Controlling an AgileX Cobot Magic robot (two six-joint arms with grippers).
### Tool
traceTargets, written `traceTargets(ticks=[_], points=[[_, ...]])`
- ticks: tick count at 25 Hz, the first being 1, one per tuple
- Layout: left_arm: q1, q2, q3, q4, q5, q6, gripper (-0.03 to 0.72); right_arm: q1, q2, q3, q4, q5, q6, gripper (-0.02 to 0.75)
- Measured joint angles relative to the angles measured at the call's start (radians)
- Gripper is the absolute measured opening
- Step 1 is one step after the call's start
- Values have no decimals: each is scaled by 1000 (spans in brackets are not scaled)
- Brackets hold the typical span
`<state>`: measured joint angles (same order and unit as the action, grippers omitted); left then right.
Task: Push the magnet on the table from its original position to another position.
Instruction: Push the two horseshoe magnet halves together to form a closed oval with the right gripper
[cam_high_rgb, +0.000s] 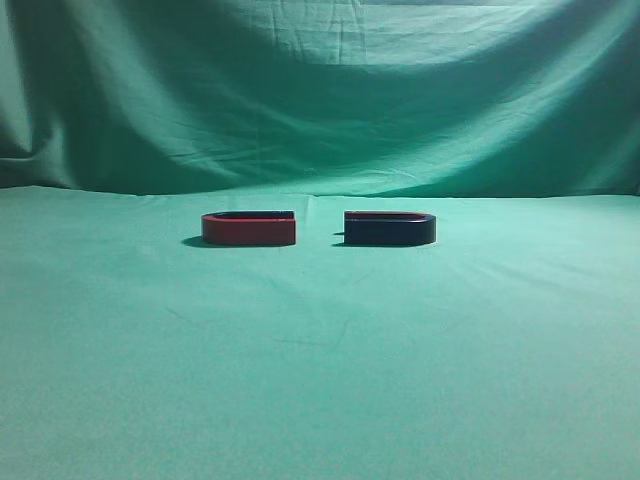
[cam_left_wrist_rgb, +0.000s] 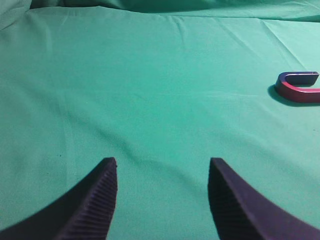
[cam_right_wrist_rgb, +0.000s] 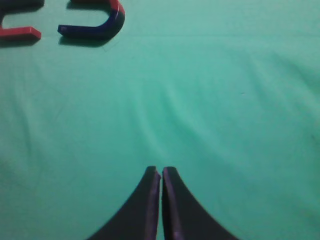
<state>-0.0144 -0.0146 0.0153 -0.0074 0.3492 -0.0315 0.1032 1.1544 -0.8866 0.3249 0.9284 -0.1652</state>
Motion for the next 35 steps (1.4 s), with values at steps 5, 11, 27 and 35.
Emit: traceTargets(ticks=[5,11,27,35], points=[[0,0,0,0,0,0,372,0,210,-147,37,41,2,0],[0,0,0,0,0,0,372,17,409,-292,120,30,-25,0],[0,0,0,0,0,0,372,236,887,-728,-166,96,163,0],[0,0,0,0,0,0,372,246,1000,-820,-262,109,242,0]])
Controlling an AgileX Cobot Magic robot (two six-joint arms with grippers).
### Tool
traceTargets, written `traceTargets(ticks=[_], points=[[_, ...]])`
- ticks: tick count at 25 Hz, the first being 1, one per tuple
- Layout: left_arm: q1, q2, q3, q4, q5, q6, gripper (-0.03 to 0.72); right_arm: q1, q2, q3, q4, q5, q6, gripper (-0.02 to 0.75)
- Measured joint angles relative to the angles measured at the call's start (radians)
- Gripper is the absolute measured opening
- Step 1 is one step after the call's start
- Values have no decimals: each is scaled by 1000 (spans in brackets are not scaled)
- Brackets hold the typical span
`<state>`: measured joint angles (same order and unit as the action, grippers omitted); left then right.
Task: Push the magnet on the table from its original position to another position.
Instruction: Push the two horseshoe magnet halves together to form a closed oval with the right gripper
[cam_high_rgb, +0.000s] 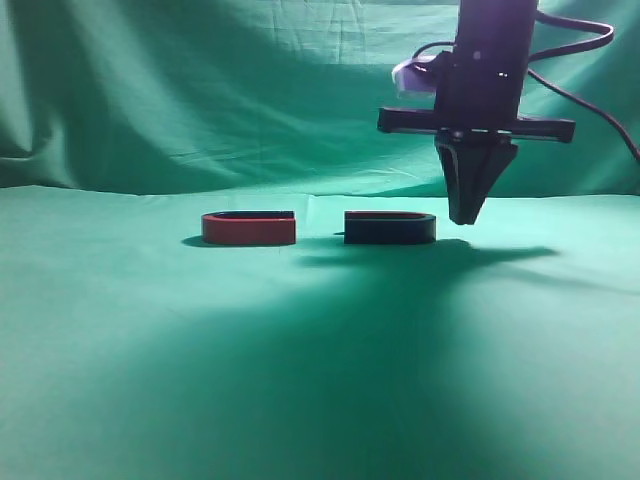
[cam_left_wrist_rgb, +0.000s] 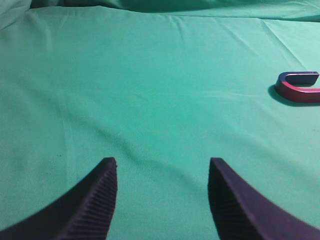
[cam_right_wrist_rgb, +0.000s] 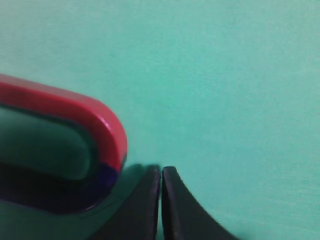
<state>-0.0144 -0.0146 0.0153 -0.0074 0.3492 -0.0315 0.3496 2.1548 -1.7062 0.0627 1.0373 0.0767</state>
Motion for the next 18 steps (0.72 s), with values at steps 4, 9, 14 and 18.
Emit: traceTargets(ticks=[4,9,14,18], points=[[0,0,0,0,0,0,372,0,26,-6,-6,-6,4,0],[0,0,0,0,0,0,372,29,35,-6,-11,-41,5,0],[0,0,0,0,0,0,372,80,35,-16,-16,-82,5,0],[0,0,0,0,0,0,372,108,35,-26,-16,-102,5,0]])
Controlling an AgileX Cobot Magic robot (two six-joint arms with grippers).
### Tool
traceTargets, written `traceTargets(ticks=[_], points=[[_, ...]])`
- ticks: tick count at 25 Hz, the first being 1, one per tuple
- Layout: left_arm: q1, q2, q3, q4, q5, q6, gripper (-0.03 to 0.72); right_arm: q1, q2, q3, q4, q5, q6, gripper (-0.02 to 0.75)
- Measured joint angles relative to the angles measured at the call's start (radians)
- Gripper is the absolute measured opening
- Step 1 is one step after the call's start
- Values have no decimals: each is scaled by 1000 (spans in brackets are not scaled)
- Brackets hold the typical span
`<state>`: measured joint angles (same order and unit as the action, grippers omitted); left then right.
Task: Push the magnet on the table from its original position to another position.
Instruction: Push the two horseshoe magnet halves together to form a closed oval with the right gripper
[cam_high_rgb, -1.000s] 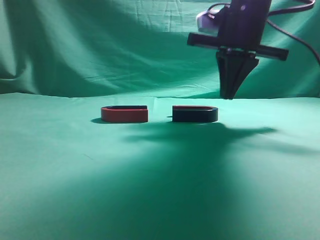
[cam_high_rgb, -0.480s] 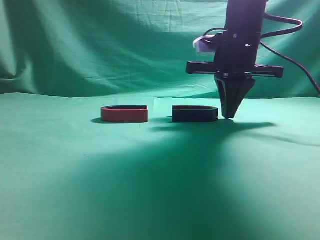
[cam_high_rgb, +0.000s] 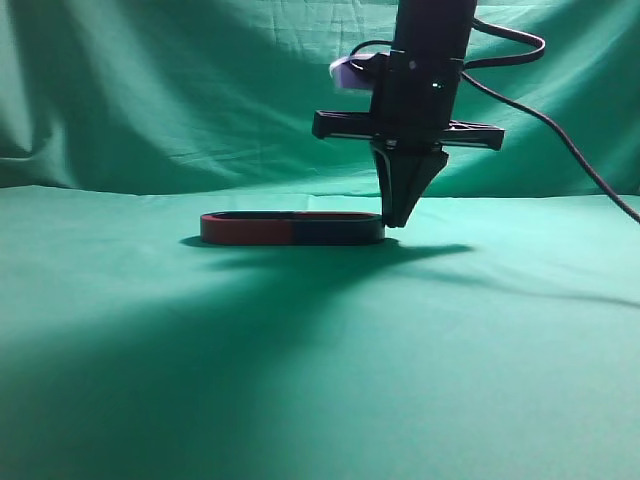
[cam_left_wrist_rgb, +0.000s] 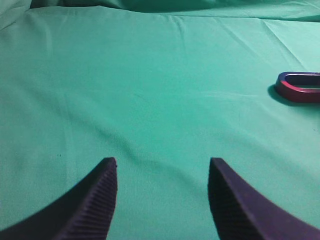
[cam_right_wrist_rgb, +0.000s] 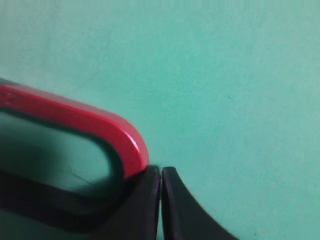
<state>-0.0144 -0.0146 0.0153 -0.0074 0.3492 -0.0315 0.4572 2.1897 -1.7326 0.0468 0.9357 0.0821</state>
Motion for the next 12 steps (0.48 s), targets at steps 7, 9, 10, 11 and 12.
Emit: traceTargets(ticks=[7,9,10,11,12], points=[[0,0,0,0,0,0,372,2,1,-92,-37,104,11,0],[0,0,0,0,0,0,372,2,2,-150,-50,180,15,0],[0,0,0,0,0,0,372,2,2,-186,-52,226,17,0],[0,0,0,0,0,0,372,2,2,-221,-55,260,19,0],[0,0,0,0,0,0,372,2,2,-255,-58,275,19,0]])
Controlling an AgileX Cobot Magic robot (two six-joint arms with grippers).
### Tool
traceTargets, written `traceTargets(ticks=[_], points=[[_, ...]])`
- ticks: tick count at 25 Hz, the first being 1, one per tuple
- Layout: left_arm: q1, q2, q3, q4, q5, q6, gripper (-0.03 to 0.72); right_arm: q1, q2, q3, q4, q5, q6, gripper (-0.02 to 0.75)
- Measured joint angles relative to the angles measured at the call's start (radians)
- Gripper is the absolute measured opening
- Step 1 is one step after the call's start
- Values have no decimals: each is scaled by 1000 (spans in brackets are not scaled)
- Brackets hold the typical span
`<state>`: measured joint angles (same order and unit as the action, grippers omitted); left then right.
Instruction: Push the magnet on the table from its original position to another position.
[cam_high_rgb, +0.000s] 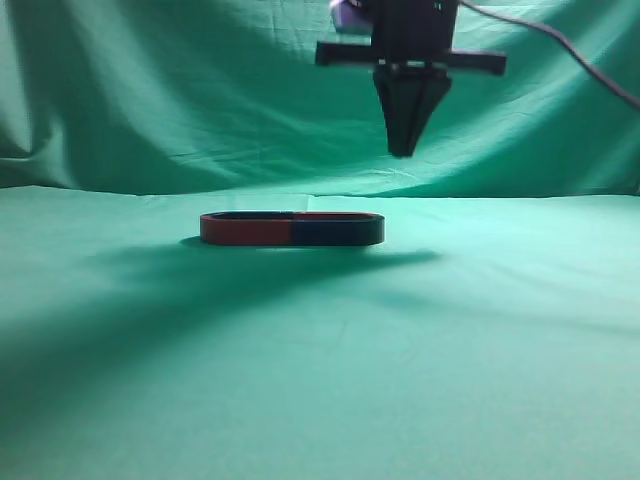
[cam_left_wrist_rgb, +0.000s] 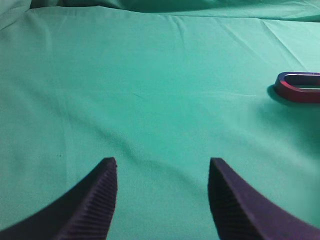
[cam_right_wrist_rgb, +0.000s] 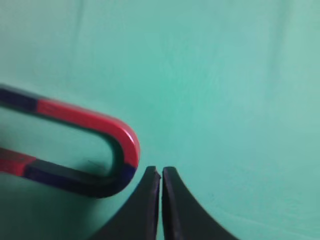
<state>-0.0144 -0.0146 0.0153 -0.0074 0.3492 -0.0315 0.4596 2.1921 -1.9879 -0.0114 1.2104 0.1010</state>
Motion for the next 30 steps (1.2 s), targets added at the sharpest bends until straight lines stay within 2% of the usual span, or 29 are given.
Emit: traceTargets(ticks=[6,9,21,30], points=[[0,0,0,0,0,0,372,0,-96,-47,-7,30,3,0],[0,0,0,0,0,0,372,0,-217,6,2,30,15,0],[0,0,0,0,0,0,372,0,-850,574,2,36,73,0],[0,0,0,0,0,0,372,0,-1355,1001,2,-199,77,0]])
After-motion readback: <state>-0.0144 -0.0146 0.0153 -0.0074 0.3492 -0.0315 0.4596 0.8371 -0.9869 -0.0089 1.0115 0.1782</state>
